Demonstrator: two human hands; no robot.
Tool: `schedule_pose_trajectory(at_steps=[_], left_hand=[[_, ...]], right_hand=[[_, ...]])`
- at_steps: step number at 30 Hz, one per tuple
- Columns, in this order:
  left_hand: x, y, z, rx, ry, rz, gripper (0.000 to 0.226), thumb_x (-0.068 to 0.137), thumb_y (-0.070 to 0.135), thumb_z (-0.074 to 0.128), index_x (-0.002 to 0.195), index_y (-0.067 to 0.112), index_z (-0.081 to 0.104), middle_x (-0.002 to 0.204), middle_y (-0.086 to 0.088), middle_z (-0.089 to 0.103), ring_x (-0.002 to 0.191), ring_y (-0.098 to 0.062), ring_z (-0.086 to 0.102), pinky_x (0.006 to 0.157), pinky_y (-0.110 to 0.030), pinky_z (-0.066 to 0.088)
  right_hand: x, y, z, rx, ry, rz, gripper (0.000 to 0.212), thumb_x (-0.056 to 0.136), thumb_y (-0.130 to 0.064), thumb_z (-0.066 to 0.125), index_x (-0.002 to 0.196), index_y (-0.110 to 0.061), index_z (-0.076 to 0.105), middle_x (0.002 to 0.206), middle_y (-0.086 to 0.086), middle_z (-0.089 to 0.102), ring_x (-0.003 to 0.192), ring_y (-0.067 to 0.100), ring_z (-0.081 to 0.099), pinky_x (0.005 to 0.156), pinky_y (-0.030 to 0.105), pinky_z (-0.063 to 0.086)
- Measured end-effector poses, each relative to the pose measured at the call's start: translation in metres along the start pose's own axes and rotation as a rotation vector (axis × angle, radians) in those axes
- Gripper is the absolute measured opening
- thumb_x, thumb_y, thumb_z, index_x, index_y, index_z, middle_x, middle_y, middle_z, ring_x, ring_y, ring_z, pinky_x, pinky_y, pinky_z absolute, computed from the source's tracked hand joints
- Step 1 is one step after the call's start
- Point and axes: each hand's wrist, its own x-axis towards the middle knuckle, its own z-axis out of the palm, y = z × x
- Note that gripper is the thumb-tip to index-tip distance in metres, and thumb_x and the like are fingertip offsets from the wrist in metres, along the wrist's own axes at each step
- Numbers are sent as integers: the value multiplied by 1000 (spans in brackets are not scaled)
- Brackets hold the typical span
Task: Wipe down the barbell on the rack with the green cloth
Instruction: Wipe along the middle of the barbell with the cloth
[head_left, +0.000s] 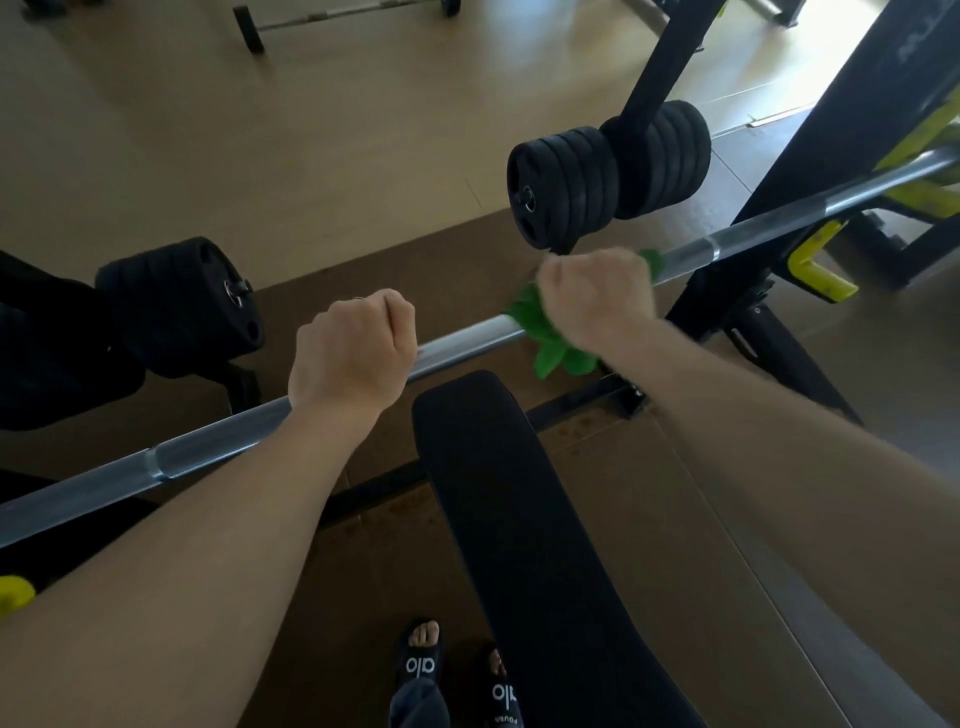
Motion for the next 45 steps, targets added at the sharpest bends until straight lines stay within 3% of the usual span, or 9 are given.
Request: schedule_pose_trajectory(at_steps=[5,11,14,18,21,26,34,42,45], left_hand=[[-1,1,-3,-39,21,-41,44,103,27,28,60,22,37,52,2,42,46,-29,49,47,-33,42],[0,-4,-5,-91,9,-72,47,103,25,29,58,22,42,49,-3,46,42,-26,49,47,-35,48],[2,-6,-3,-69,-21,-74,48,103,26,28,58,23,43,50,-3,48,43,-25,50,45,-31,47],[1,-4,-1,-63,-47,-36,54,105,27,24,57,18,47,48,-3,48,38,-20,48,41,-24,35],[1,0,-1,-25,-62,-28,58,107,28,23,58,15,51,47,-2,48,36,-16,46,38,-21,30],[2,1,-4,-67,-111,-96,55,105,35,17,62,18,47,56,-3,49,50,-26,52,53,-34,47],[2,-1,-1,-90,-92,-66,57,107,37,18,59,20,43,51,-1,47,44,-16,50,44,-26,41],[4,-2,-5,-109,-127,-95,58,107,37,16,58,20,42,54,1,44,56,-27,57,60,-36,51],[6,-5,-3,-99,-130,-98,58,108,36,18,59,17,43,55,0,44,58,-27,55,62,-36,46]], right_hand=[[-16,-93,-30,146,49,-260,40,105,-37,40,68,-21,41,55,-7,49,45,15,48,50,30,40],[0,-27,-16,130,18,-309,42,108,-30,31,68,-18,37,57,-3,48,48,23,51,48,31,40],[7,25,3,113,1,-119,46,107,-28,29,62,-20,32,56,-2,43,54,27,51,58,37,48],[12,22,13,99,20,34,50,106,-31,26,62,-16,42,57,-2,42,58,27,46,57,35,36],[8,-6,3,44,-3,-49,41,106,-29,28,71,-15,44,58,-4,43,56,25,48,50,33,32],[-5,-98,-26,137,53,-167,49,107,-32,26,61,-22,39,54,-7,45,45,17,41,45,30,25],[-3,-95,-26,234,17,-113,55,105,-39,24,60,-22,50,52,-7,50,45,14,46,45,30,25],[-2,-90,-29,294,-11,-90,59,106,-37,24,55,-20,50,53,-5,52,48,17,51,53,32,39],[1,-84,-26,287,-25,-140,59,105,-38,23,57,-19,49,54,-3,51,47,17,48,51,33,30]])
